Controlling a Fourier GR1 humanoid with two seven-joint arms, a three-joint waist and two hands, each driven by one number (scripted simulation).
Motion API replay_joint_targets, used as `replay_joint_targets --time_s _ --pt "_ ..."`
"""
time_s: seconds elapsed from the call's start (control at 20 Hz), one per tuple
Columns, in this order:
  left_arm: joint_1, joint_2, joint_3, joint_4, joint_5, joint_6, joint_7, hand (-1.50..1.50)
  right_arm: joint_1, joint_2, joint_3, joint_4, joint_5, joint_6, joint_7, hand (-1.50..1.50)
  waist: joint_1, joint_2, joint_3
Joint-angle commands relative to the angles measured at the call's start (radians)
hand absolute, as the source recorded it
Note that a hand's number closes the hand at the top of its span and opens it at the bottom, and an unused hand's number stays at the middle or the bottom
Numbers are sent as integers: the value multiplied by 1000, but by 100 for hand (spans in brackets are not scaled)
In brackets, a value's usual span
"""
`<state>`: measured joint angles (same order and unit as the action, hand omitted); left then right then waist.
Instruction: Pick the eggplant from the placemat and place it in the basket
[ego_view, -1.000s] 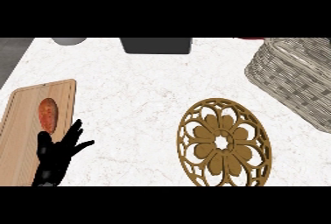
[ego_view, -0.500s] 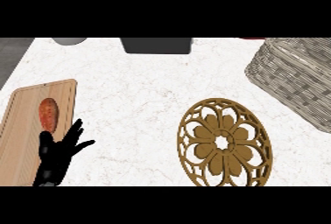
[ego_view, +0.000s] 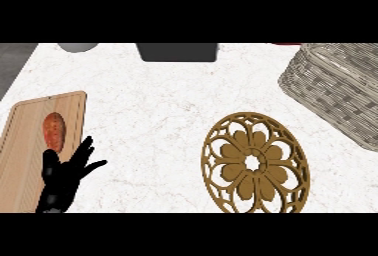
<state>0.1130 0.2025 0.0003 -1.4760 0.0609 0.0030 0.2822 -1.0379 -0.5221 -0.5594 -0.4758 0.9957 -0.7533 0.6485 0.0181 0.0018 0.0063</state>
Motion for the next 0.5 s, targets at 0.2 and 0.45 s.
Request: replay_joint_targets --time_s 0.2,0.45 --pt "26 -48 -38 51 -49 26 -22 0 36 -61 80 20 50 112 12 -150 -11 0 -7" --pt "27 -31 0 73 -15 -8 -23 0 54 -108 68 -4 6 120 -48 -150 -5 2 -6"
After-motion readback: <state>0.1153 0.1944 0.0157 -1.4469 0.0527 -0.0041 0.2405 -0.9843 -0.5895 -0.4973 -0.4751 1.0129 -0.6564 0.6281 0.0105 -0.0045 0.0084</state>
